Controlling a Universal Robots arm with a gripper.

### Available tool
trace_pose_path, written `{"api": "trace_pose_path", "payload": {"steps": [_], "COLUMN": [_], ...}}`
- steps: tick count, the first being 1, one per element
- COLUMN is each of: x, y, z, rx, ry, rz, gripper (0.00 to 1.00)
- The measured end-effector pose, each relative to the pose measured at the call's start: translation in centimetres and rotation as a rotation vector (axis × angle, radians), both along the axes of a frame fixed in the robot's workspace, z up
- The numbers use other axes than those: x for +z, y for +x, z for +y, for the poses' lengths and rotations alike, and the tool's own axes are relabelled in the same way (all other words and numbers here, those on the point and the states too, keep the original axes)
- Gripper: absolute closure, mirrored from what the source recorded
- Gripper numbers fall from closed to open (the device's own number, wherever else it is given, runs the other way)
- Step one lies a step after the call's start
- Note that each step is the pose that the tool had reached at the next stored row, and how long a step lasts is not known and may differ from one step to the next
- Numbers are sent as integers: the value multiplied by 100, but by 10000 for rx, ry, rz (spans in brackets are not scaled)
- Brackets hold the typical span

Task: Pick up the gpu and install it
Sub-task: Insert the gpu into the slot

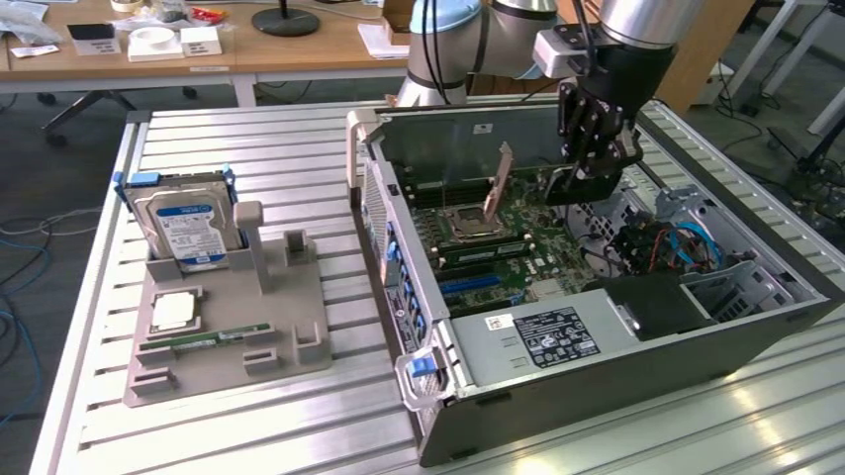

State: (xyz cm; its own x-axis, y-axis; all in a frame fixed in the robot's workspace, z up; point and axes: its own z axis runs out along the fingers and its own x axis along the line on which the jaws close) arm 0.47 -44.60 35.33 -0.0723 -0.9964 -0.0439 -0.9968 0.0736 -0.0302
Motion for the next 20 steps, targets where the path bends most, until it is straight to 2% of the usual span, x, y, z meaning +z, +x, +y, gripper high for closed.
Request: {"api": "trace_pose_path", "payload": {"steps": [17, 20], "x": [-55, -65], "y": [-27, -39], "z": [-1, -21], "rx": [-1, 0], "ry": [0, 0], "rz": [-1, 0], "gripper": [73, 73]}}
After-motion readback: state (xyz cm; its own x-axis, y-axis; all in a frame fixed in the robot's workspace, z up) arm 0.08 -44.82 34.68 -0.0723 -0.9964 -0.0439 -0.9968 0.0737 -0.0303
